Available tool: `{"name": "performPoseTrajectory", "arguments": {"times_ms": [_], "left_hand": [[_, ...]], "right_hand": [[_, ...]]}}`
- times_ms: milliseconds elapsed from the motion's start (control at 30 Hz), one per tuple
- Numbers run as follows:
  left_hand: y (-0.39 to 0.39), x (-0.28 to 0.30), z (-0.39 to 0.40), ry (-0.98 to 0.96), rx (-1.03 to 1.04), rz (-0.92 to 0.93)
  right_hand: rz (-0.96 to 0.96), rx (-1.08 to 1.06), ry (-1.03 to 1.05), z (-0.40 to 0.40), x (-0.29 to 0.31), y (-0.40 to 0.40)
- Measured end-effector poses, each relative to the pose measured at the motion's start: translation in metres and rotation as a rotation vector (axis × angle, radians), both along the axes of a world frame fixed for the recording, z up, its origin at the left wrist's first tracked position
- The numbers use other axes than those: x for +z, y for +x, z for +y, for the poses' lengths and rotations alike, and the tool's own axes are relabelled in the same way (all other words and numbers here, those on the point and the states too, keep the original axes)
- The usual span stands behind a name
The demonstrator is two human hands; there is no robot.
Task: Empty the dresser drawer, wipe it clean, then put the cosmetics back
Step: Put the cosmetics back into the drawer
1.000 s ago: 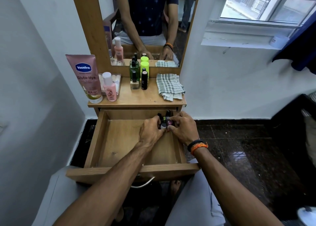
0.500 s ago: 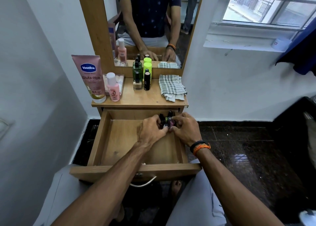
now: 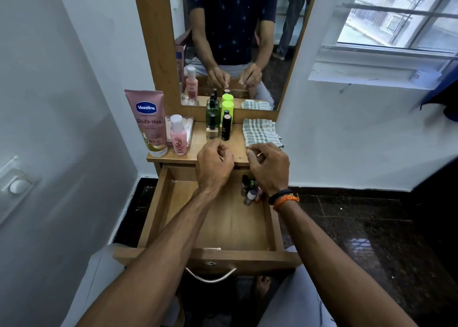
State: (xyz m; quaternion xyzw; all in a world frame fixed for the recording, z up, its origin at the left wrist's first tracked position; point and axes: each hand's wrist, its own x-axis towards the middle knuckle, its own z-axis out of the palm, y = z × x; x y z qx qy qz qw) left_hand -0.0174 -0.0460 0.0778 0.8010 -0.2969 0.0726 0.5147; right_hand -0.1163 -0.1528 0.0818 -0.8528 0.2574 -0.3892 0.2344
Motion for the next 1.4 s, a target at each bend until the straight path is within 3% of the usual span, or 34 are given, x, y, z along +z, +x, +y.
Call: {"name": "performPoseTrajectory", "arguments": {"times_ms": [567,1000,1400], "left_hand": [[0.055,0.022,-0.025,0.002,0.084,-0.032],[0.068,0.028,-0.031,0.099,0.091,-0.069],[0.050,0.030,-0.021,0.023,0.052,-0.103]], "right_hand": [[0.118,0.056,-0.006,-0.014,0.032,0.095],[0.112,0.001,-0.043,-0.014,0.031,0.103],[0.018,-0.022,0.033,-0.021,0.040,0.070]]}}
